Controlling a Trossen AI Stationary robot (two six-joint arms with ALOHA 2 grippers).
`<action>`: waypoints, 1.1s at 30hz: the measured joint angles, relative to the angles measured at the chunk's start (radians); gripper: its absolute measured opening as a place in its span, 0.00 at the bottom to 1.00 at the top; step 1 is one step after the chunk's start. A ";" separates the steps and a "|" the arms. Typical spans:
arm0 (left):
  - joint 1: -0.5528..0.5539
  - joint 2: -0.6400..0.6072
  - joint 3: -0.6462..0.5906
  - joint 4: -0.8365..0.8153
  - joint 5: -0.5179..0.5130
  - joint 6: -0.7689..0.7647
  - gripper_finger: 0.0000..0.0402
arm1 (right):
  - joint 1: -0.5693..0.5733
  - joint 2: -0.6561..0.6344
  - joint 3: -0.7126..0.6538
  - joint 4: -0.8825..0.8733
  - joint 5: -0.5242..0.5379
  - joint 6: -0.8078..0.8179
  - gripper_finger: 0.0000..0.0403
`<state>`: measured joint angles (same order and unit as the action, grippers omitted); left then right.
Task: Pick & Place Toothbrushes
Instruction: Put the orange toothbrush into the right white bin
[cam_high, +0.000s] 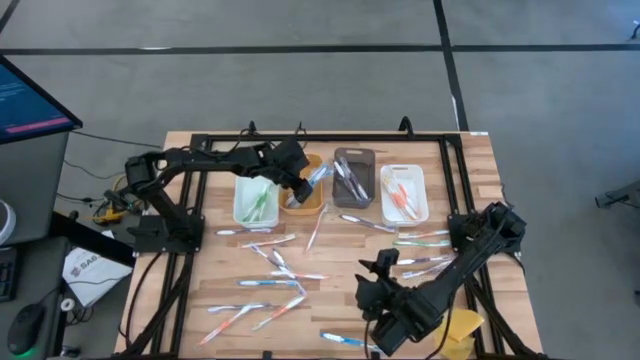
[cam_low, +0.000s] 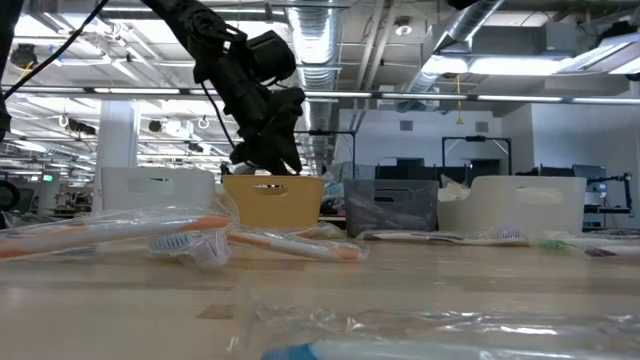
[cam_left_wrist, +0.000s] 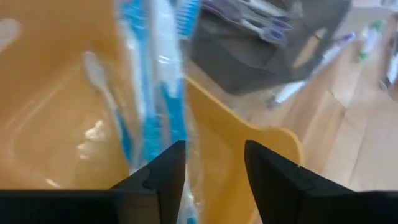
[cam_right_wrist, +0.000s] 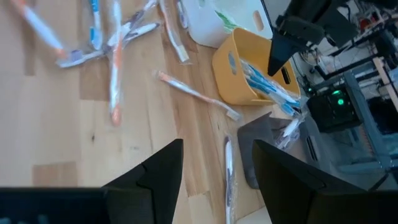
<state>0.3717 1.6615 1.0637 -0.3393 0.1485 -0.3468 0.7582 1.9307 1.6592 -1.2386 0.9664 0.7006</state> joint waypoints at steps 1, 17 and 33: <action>-0.011 0.000 0.000 0.000 0.000 0.002 0.40 | 0.007 0.000 0.000 -0.003 -0.002 0.001 0.46; -0.168 -0.282 -0.011 0.013 -0.119 0.027 0.39 | 0.061 -0.020 0.000 -0.007 -0.287 0.049 0.46; -0.537 -0.664 -0.456 0.454 -0.237 0.116 0.39 | 0.029 -0.012 0.001 0.390 -0.340 -0.317 0.50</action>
<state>-0.1657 0.9980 0.6082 0.1150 -0.0889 -0.2309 0.7868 1.9182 1.6600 -0.8483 0.6263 0.3840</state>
